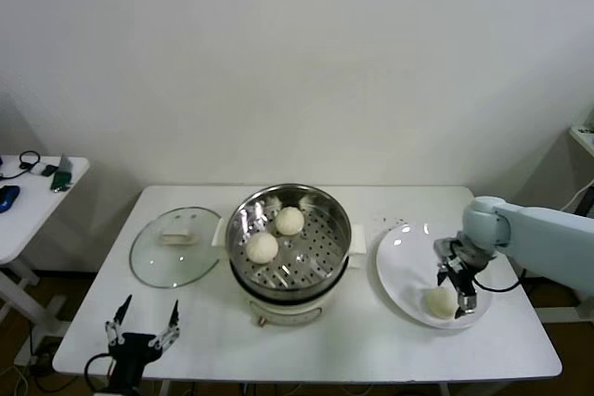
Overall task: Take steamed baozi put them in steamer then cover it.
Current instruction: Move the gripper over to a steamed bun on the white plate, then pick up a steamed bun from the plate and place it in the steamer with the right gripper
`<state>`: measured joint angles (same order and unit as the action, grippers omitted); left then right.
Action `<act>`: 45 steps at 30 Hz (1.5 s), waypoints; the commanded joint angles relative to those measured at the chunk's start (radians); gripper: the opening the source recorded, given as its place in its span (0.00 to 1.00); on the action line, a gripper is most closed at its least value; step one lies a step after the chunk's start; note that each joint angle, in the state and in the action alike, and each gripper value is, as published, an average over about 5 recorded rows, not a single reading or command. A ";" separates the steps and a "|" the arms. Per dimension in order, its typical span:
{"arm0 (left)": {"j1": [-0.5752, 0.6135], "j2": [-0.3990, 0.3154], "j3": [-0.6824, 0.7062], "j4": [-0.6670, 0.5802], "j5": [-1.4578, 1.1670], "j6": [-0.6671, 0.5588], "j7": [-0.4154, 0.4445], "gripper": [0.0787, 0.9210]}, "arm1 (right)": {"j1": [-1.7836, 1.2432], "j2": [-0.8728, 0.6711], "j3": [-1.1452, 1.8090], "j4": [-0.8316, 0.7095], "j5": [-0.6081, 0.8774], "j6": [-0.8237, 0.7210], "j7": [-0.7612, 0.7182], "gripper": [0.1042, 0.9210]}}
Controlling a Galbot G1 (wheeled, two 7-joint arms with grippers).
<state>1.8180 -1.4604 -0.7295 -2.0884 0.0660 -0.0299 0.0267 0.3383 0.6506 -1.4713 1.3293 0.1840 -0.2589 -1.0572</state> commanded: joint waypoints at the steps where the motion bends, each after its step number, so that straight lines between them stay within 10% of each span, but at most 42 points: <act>1: 0.002 -0.001 0.000 0.004 0.001 -0.002 0.000 0.88 | -0.023 0.037 0.004 -0.031 -0.010 0.005 -0.002 0.88; 19: 0.006 -0.002 -0.007 0.006 -0.004 -0.007 0.000 0.88 | 0.058 0.044 -0.017 -0.021 -0.002 0.041 -0.025 0.76; 35: 0.010 -0.002 0.003 -0.011 0.000 -0.012 0.000 0.88 | 0.634 0.301 -0.154 0.046 -0.063 0.572 -0.165 0.75; 45: 0.016 0.001 0.007 -0.019 -0.002 -0.013 -0.004 0.88 | 0.624 0.491 -0.034 0.156 -0.061 0.643 -0.179 0.76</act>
<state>1.8329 -1.4614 -0.7213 -2.1064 0.0643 -0.0428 0.0232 0.8717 0.9610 -1.5637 1.4119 0.1362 0.2341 -1.2035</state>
